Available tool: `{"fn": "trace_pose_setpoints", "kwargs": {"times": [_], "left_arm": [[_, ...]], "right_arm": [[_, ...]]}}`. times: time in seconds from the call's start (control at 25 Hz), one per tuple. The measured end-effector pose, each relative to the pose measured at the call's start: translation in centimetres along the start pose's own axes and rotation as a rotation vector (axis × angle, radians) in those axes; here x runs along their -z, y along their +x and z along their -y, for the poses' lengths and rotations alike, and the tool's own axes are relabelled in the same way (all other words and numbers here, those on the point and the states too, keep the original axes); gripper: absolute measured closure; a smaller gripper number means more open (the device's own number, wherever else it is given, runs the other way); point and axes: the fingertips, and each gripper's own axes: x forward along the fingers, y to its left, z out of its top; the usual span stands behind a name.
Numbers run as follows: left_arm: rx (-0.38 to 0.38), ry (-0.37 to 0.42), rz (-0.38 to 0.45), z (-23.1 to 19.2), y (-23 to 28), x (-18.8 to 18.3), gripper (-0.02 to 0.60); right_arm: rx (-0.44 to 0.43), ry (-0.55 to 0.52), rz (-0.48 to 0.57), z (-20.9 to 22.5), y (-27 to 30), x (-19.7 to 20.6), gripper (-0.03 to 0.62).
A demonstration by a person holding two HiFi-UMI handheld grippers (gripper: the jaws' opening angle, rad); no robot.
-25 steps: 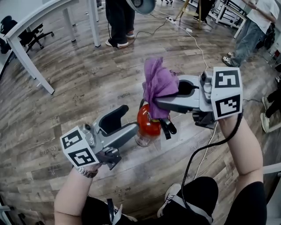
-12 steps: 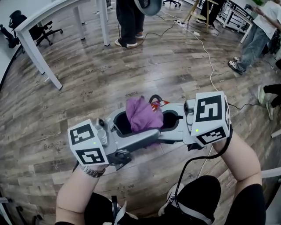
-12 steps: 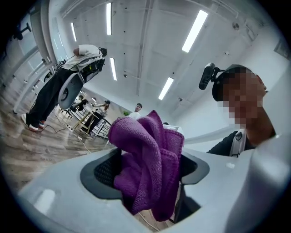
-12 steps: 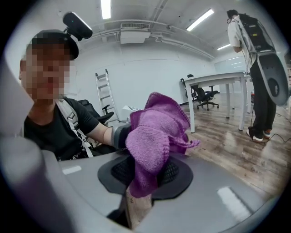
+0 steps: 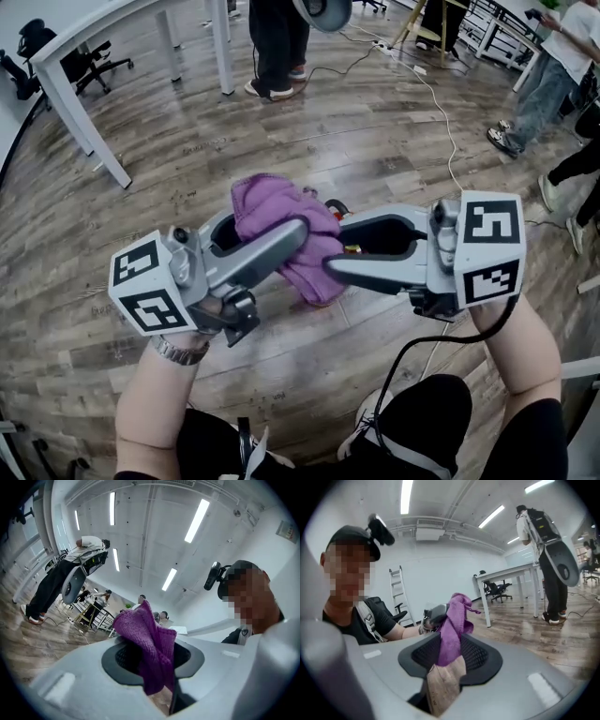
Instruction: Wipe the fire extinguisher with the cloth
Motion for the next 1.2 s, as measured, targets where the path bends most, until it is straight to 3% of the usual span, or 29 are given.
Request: {"fn": "trace_pose_setpoints", "kwargs": {"times": [0.16,0.28,0.36,0.48,0.6,0.8,1.0,1.2], "left_arm": [[-0.008,-0.022,0.019,-2.3,-0.2,-2.2,0.466],[-0.049,0.024,-0.077,-5.1,0.0,-0.7,0.466],[-0.101,0.021,-0.144,-7.8,-0.1,1.7,0.465],[-0.145,-0.067,-0.188,-12.0,-0.1,5.8,0.465],[-0.061,-0.202,-0.216,-14.5,0.5,9.0,0.463],[0.089,-0.338,-0.339,-17.4,1.4,12.2,0.463],[0.140,-0.322,-0.570,-18.4,1.5,18.3,0.457],[0.135,-0.390,-0.457,-19.7,0.9,20.8,0.463]], "right_arm": [[0.108,0.020,0.125,1.8,-5.4,-1.6,0.504],[0.220,0.028,0.165,4.1,-8.5,-1.3,0.588],[0.298,0.049,0.185,5.9,-10.2,-0.6,0.589],[0.393,0.148,0.240,8.5,-12.5,1.6,0.589],[0.459,0.228,0.272,10.2,-13.9,4.5,0.589],[0.456,0.371,0.338,11.0,-14.2,9.4,0.589],[0.451,0.392,0.284,12.0,-13.7,12.3,0.589],[0.441,0.413,0.244,12.3,-13.3,14.5,0.589]]}}
